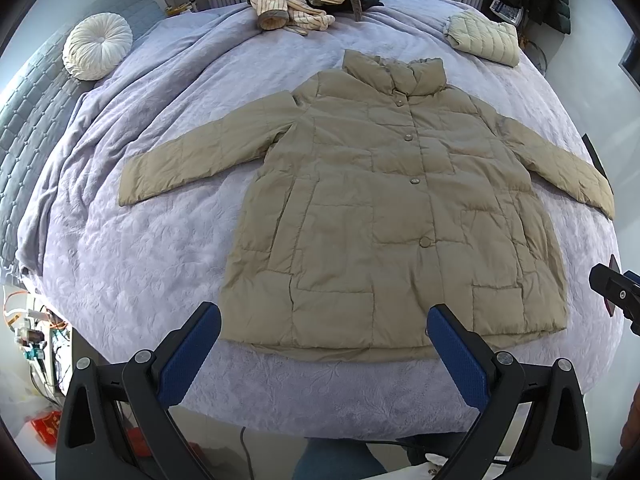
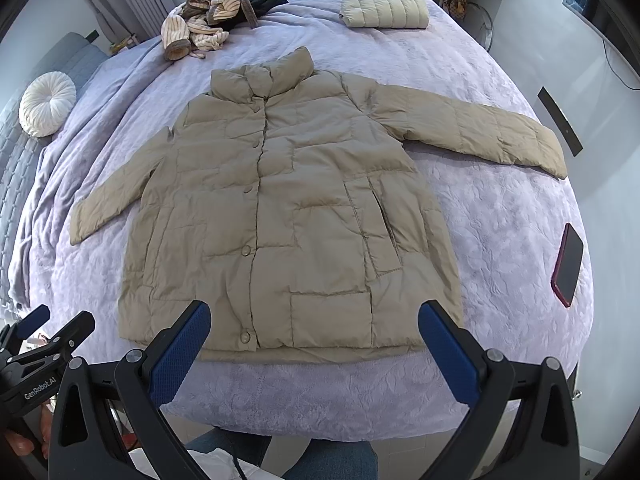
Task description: Fold large clothes
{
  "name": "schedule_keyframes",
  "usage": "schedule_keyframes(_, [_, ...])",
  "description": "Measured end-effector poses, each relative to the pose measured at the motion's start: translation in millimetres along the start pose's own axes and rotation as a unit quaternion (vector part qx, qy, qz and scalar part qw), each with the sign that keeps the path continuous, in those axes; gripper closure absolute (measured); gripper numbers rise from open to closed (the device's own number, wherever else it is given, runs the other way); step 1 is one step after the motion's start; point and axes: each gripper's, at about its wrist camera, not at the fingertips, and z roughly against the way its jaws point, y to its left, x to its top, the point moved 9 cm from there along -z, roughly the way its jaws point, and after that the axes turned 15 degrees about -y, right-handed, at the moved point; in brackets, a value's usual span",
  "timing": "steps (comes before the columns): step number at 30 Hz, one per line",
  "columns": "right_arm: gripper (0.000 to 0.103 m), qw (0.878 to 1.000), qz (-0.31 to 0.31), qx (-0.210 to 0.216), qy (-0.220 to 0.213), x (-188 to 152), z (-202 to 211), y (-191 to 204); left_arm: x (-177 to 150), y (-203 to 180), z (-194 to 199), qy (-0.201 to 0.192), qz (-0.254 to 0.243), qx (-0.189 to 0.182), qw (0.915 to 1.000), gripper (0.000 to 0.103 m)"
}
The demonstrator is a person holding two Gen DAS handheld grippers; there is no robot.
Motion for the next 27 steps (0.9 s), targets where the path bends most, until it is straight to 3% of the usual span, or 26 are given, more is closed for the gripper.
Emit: schedule_keyframes(27, [0.000,1.000,0.001,0.000,0.000,0.2,-1.0,0.0,-2.2,1.9,1.7,0.001,0.002,0.000,1.0000,0.000])
